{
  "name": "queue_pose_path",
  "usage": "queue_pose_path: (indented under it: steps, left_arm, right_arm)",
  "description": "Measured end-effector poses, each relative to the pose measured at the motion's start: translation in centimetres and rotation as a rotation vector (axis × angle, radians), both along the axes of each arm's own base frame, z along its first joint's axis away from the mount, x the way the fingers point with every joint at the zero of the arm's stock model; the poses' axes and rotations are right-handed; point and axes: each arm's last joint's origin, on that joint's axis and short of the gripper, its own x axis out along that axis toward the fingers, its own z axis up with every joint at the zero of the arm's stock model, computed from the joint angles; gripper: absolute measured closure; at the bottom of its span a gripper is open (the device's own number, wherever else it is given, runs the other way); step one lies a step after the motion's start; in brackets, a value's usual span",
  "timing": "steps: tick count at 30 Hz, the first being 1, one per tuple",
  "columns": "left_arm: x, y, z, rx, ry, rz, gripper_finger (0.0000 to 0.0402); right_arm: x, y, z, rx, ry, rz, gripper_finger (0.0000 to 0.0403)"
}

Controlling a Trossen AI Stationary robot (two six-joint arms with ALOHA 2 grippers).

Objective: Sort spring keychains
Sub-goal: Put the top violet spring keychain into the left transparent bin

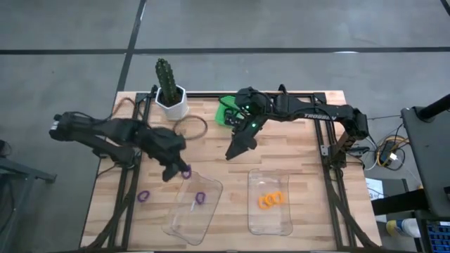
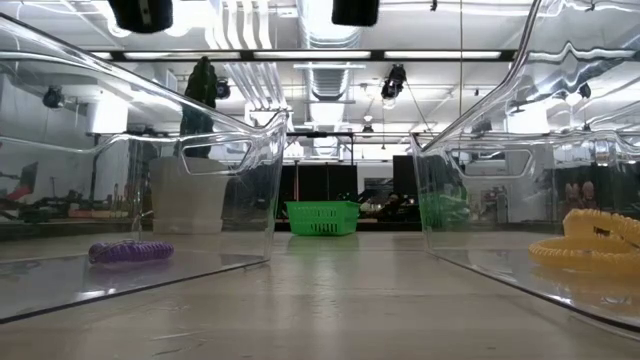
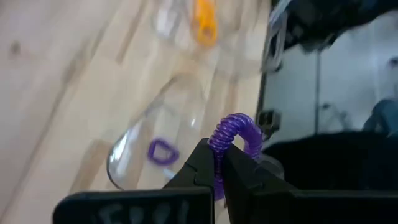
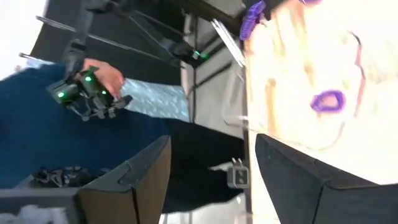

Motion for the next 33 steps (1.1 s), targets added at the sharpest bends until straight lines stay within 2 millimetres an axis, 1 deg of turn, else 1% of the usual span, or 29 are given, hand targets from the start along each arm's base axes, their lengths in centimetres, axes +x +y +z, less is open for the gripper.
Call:
queue_pose_path:
  steps: [6,11,15,21,24,28,30,33]
  left_arm:
    - [2.9,-2.1,-3.5,0.033,0.156,-0.074,0.0393]
    - [5.4,-4.3,-7.0,0.073,0.293,-0.157,0.0393]
    - [7.0,-5.6,-9.8,0.088,0.387,-0.225,0.0393]
    - [8.6,-6.2,-13.2,0.139,0.484,-0.273,0.0392]
    - [9.2,-6.4,-15.0,0.141,0.546,-0.304,0.0384]
    - [9.8,-6.5,-16.1,0.147,0.587,-0.303,0.0370]
    - [9.9,-6.5,-15.9,0.140,0.581,-0.303,0.0364]
    - [10.2,-6.7,-14.7,0.106,0.512,-0.314,0.0351]
  right_arm:
    - [-0.6,-0.1,-0.8,-0.051,0.039,0.034,0.0177]
    - [-0.7,-0.4,-1.4,-0.059,0.056,0.033,0.0179]
    - [-0.7,-0.8,-1.4,-0.065,0.050,0.027,0.0179]
    - [-0.8,-1.2,-1.5,-0.077,0.036,0.025,0.0179]
    - [-0.8,-1.2,-1.5,-0.080,0.033,0.025,0.0179]
    - [-0.8,-1.2,-1.5,-0.081,0.031,0.028,0.0179]
    - [-0.8,-1.2,-1.5,-0.081,0.032,0.028,0.0179]
    - [-0.8,-1.2,-1.5,-0.083,0.032,0.030,0.0179]
